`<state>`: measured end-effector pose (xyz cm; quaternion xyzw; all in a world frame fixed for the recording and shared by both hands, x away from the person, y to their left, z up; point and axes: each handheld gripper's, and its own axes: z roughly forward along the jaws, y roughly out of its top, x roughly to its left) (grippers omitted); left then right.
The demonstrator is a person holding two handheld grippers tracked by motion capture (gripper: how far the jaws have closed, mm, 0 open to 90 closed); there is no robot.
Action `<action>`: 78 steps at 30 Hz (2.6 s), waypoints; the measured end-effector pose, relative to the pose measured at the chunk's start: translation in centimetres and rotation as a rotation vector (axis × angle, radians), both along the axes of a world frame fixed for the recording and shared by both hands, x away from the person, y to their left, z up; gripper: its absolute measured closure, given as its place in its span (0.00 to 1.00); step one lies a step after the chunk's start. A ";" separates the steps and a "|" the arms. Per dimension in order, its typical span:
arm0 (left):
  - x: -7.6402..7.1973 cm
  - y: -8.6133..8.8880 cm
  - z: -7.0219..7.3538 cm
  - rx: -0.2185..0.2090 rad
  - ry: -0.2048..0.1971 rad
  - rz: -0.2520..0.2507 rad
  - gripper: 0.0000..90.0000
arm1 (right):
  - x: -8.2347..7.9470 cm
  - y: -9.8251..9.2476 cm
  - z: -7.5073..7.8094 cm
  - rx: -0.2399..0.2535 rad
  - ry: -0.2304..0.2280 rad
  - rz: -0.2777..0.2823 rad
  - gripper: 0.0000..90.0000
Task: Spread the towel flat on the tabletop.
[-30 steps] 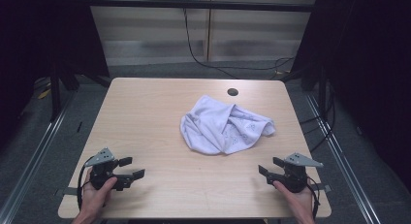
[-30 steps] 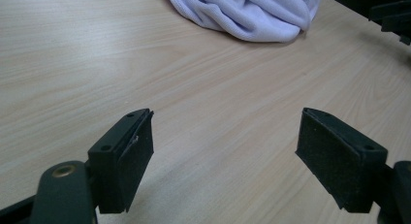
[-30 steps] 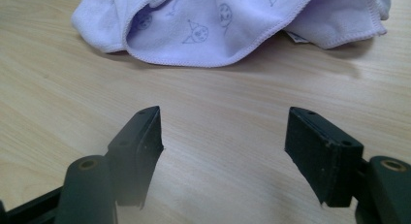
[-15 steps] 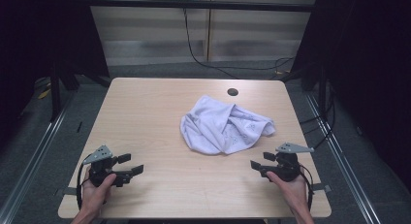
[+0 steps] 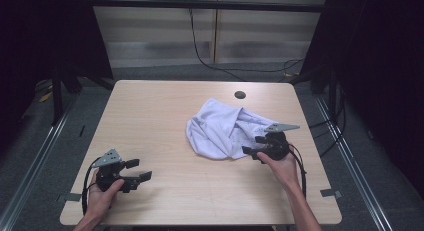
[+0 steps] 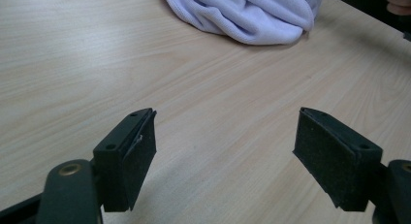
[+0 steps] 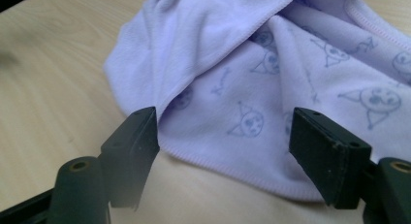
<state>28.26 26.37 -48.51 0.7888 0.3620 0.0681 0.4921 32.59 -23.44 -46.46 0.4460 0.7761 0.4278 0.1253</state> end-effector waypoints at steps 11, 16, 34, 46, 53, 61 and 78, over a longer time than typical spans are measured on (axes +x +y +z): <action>-0.1 0.5 0.0 -0.002 0.001 0.010 0.25 | 4.7 1.0 -2.9 -0.037 0.047 -0.067 0.22; -0.2 0.6 0.0 0.004 -0.003 0.010 0.25 | 5.6 1.4 -4.2 -0.074 0.083 -0.068 0.28; -0.3 0.2 0.0 0.015 -0.004 0.000 0.25 | 1.5 3.4 -4.7 -0.037 0.033 0.049 0.95; -0.6 0.1 0.2 0.002 -0.011 -0.009 0.25 | -2.8 4.1 -4.3 -0.070 0.036 0.157 0.95; -1.0 0.1 0.5 -0.011 -0.016 -0.016 0.25 | -7.6 3.4 -4.2 -0.050 0.048 0.195 0.95; 0.8 -2.3 1.3 0.021 -0.023 -0.034 0.27 | -11.0 2.7 -3.4 -0.055 0.071 0.202 0.78; 7.7 -15.0 0.1 0.086 -0.006 -0.159 0.47 | -5.6 0.9 -2.5 -0.009 0.009 0.040 0.43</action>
